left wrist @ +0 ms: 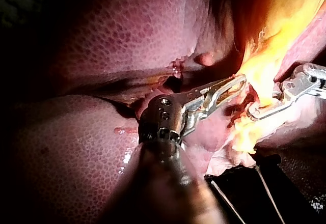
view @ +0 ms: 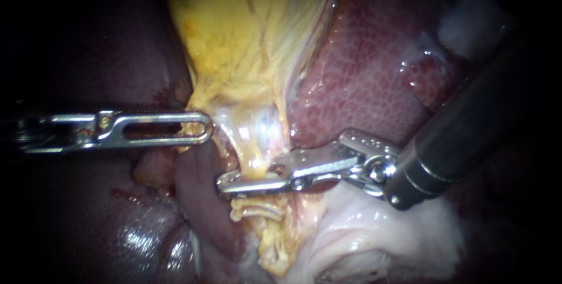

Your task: Clipping third clip left tube

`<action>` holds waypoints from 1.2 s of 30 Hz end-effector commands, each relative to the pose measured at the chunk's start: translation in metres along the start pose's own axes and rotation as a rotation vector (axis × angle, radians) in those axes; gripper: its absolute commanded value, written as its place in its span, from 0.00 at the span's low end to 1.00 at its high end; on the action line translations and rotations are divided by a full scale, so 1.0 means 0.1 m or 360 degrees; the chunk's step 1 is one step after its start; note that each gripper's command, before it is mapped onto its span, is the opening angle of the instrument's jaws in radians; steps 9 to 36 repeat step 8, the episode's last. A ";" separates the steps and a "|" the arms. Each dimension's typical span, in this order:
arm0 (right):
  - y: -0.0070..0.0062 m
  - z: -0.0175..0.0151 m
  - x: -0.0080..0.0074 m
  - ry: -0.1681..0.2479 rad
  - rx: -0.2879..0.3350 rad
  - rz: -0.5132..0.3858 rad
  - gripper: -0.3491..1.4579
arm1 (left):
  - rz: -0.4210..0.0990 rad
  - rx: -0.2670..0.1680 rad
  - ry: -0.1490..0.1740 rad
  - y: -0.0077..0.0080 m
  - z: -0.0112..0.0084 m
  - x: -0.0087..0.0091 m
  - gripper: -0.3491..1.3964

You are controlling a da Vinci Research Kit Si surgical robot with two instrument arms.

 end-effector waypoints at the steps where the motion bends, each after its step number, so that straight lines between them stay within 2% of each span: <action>1: 0.000 0.000 -0.001 0.0000 0.0000 -0.0001 0.00 | 0.0000 0.0000 0.0000 0.000 0.000 0.000 0.00; 36: 0.002 -0.002 -0.001 -0.0002 0.0004 -0.0001 0.00 | 0.0000 0.0000 0.0000 0.000 0.000 0.000 0.00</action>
